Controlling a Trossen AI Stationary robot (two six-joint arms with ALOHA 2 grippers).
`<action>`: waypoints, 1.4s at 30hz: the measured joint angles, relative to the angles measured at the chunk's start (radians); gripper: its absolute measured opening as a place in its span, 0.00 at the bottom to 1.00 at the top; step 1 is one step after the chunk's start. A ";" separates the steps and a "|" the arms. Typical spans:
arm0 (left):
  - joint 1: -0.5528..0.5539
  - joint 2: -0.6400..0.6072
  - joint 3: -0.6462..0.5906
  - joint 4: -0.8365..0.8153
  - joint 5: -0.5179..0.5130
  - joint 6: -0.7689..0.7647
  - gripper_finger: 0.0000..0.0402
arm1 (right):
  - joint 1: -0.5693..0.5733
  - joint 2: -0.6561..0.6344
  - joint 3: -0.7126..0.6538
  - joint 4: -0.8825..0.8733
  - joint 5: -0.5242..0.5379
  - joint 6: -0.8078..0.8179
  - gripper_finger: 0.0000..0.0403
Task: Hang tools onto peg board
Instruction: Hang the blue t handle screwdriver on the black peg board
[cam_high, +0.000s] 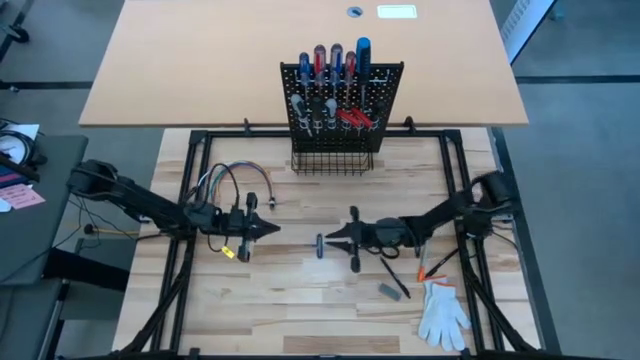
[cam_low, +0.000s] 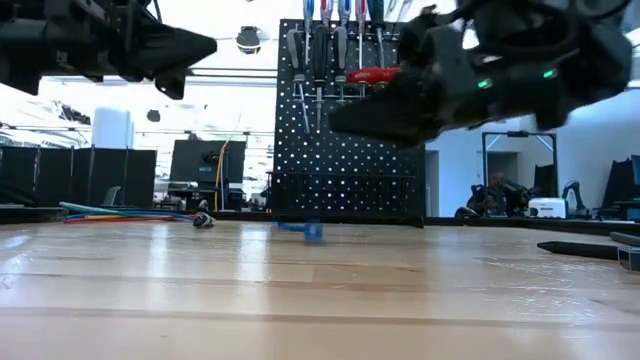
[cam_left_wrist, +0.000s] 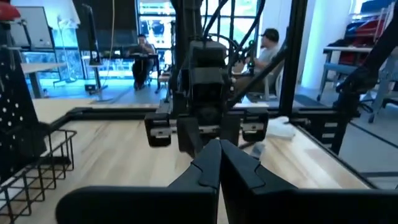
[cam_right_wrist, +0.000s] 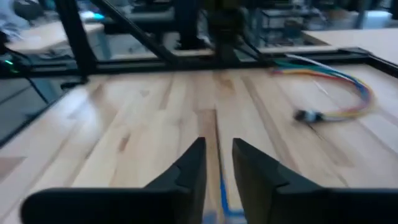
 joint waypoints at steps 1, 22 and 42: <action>0.002 0.006 0.000 0.002 0.005 0.000 0.00 | -0.006 0.019 0.020 -0.003 -0.019 -0.006 0.27; 0.012 0.081 0.002 -0.140 -0.034 0.026 0.00 | 0.021 -0.017 0.153 -0.559 -0.083 0.080 0.02; 0.014 0.105 0.004 -0.212 0.013 -0.009 0.20 | -0.011 0.077 0.155 -0.710 -0.073 0.186 0.00</action>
